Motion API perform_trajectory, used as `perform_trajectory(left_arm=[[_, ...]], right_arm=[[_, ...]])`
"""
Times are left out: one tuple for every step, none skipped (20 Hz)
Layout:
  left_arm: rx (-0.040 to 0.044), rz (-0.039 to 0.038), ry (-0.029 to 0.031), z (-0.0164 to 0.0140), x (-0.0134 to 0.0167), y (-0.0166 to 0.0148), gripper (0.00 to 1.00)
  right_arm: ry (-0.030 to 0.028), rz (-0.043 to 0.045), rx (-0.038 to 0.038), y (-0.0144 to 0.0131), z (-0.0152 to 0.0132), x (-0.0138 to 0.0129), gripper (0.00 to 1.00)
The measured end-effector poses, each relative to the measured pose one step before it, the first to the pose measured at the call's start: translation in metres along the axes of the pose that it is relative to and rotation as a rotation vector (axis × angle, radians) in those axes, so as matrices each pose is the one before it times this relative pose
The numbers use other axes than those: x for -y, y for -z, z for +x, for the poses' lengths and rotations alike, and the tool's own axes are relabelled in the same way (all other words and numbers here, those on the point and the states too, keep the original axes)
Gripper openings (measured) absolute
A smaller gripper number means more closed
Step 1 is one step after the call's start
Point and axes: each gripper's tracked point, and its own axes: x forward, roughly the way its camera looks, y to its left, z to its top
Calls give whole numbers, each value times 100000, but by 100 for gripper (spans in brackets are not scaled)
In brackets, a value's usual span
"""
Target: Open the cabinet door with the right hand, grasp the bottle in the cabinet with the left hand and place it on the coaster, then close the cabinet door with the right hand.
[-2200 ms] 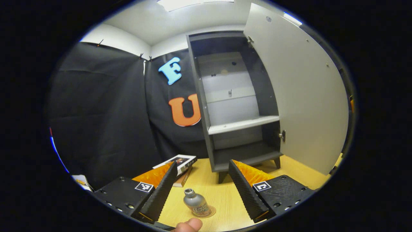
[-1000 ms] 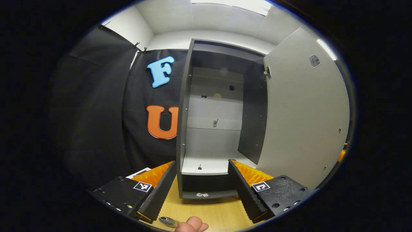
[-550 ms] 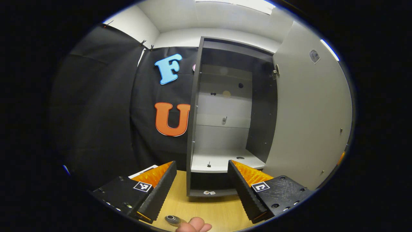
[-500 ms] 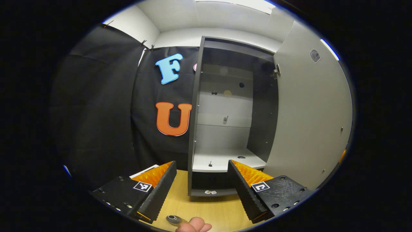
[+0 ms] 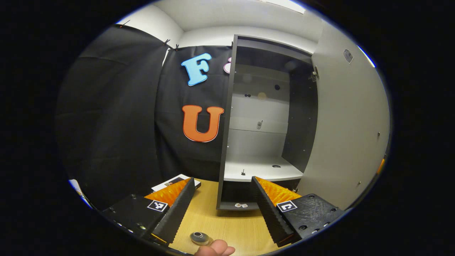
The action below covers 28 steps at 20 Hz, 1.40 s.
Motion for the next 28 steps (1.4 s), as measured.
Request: perform_trajectory(left_arm=[[277,43,293,-40,237,-4,95],[271,250,-80,-98,2,-61,95],[-429,135,240,-108,19,214,95],[-614,58,495,-121,130,388,95],[-964,505,-15,-75,-35,371,95],[-1132,695,-478,-106,-218,387,95],[-704,509,-463,-200,-224,186,95],[-235,120,-900,-26,-278,89,95],[58,-204,-648,-26,-343,-19,95],[214,-207,-304,-157,-107,-104,95],[159,-245,-639,44,-200,-23,95],[-77,-336,-216,-91,-119,52,95],[-261,-338,-262,-48,-134,77,95],[-301,-168,-261,-61,-165,42,95],[-125,-66,-454,-53,-166,64,95],[-36,-80,-316,-195,-183,37,95],[-37,91,-666,-70,-185,41,95],[-164,229,-724,-211,-296,100,95],[-91,226,-536,-68,-276,80,95],[-60,254,-751,-203,-258,80,95],[-105,392,-1009,-200,-454,24,95],[-177,182,-1068,-206,-449,74,95],[-58,-107,-1085,-82,-399,80,95],[-234,-397,-953,-78,-358,124,95],[-180,-348,-1034,-165,-441,122,95],[18,-88,-1491,-95,-547,9,95],[-219,-99,-925,-63,-432,81,95],[-35,-68,-1124,-152,-382,107,95]], right_arm=[[-667,2961,1074,-179,173,-45,97],[-893,1833,-298,94,78,-103,97],[-450,1045,328,-81,174,-134,92],[-40,-752,-340,3,3,33,97],[-212,-1741,433,-67,34,126,97],[-758,-1713,131,-45,105,-10,97],[-954,-538,256,61,75,-226,97],[-747,337,26,53,253,-108,92],[-699,541,-8,106,203,-40,98],[-429,203,-53,54,170,-42,97],[-82,-48,211,-15,17,0,92],[-361,-56,-31,-11,170,31,92],[-637,7,-60,159,69,-168,94],[-563,-110,-178,24,186,-38,94],[-289,-226,12,-5,35,-8,95],[-666,-114,-97,-51,89,-60,96],[-713,-196,-123,102,174,-156,98],[-564,-306,-114,-46,172,-252,100],[-437,-268,41,8,84,-366,100],[-505,-297,43,9,237,-189,100],[-567,-143,-7,113,211,-137,100],[-851,-21,-132,-24,379,-203,98],[-682,-73,-98,12,195,-221,98],[-869,-346,-1,-15,467,-245,98],[-789,-286,81,98,264,-344,100],[-799,-120,106,85,338,-251,100],[-802,153,215,38,327,-280,100],[-765,91,289,16,421,-211,99]])
